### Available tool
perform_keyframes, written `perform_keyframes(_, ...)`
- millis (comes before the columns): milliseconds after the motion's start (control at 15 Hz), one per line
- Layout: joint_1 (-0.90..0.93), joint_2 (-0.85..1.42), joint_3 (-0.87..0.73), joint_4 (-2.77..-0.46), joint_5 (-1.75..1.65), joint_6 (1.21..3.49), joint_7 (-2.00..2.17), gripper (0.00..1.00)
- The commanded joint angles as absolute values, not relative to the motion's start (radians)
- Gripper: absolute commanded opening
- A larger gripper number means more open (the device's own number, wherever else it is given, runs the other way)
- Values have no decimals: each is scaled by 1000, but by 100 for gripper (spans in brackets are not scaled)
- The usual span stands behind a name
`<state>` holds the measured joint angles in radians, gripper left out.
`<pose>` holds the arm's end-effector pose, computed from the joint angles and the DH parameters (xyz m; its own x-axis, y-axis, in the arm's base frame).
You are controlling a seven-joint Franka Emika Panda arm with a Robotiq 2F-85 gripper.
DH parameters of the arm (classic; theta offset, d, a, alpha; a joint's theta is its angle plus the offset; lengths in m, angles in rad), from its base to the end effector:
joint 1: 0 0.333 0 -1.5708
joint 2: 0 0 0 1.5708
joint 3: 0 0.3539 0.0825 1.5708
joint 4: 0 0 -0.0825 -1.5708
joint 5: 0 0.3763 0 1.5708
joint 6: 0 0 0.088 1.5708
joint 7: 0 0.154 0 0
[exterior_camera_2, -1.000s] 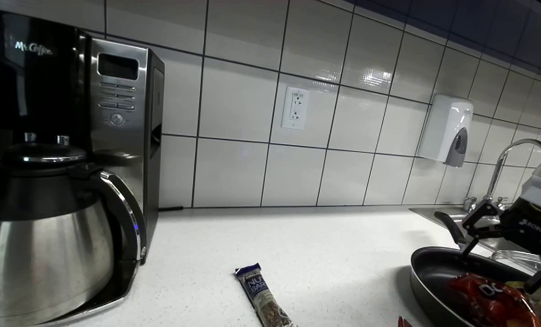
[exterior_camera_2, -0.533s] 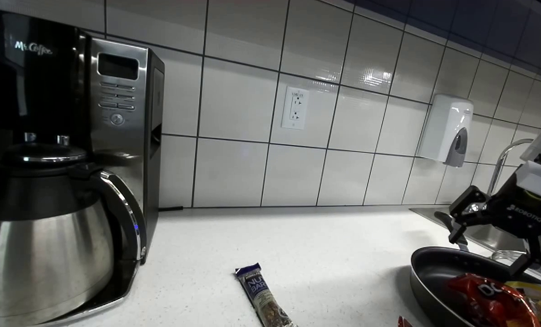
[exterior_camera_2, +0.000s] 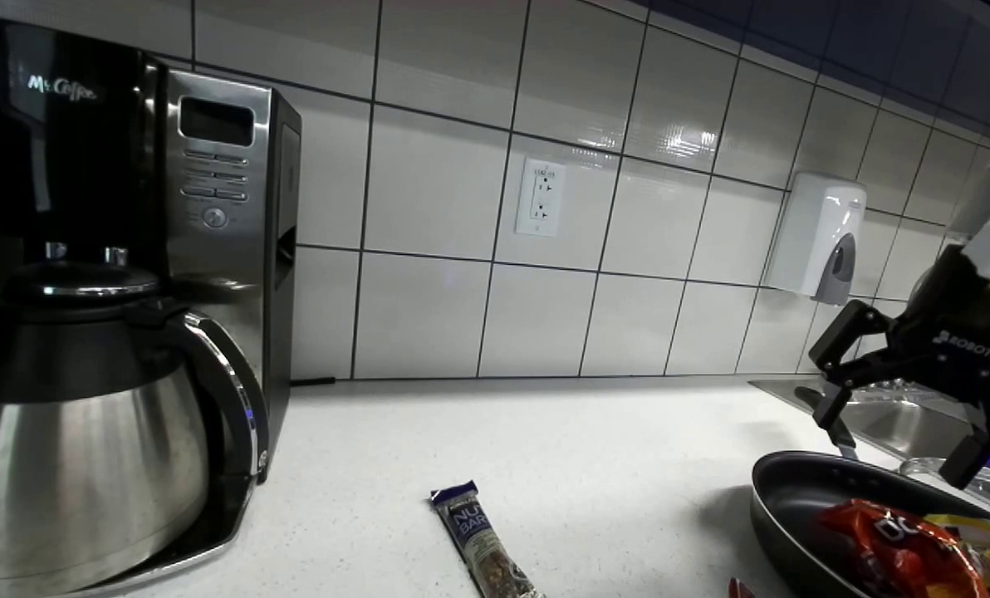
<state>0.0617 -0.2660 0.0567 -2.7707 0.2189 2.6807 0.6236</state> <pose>0.3877 0.0427 0.3062 0.7632 -0.6427 0.0670 -0.6227 -0.7592 -0.1892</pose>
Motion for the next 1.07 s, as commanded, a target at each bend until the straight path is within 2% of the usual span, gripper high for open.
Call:
perform_keyframes(0, 79, -387, 115, -2786, 237, 2511, 636, 100)
perform_keyframes(467, 158, -382, 135, -2722, 294, 2277, 536, 100)
perform_keyframes(1000, 202, -245, 168, -2603, 283, 2160, 353, 100)
